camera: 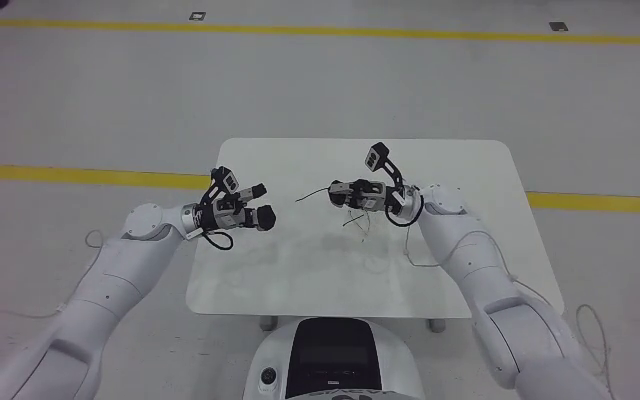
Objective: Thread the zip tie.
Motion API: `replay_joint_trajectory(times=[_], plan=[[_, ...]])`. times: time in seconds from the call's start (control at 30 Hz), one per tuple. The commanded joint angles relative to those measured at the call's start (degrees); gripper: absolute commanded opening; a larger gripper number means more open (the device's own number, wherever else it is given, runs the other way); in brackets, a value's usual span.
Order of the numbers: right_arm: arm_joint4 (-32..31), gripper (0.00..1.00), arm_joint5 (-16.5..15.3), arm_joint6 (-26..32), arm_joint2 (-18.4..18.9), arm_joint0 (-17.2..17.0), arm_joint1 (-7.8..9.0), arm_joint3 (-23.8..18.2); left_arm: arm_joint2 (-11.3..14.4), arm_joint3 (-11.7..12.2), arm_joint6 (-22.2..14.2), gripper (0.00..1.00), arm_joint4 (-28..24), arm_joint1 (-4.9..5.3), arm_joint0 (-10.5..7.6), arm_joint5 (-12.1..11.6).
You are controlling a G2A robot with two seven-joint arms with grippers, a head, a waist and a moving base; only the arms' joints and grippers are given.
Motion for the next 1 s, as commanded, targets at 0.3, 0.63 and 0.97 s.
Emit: replay_joint_trajectory(times=[0.3,0.63,0.97], plan=[[0.6,0.0,1.0,-1.2,0.6,-1.1,0.32,-1.6,0.0,0.0,0.0,1.0,0.0,0.0,0.0,0.0],[-0.3,0.0,1.7,0.1,5.1,-6.6,4.57,-7.1,0.0,0.0,0.0,1.0,0.0,0.0,0.0,0.0],[-1.9,0.0,2.0,0.1,2.8,-8.4,7.51,-11.8,0.0,0.0,0.0,1.0,0.0,0.0,0.0,0.0]])
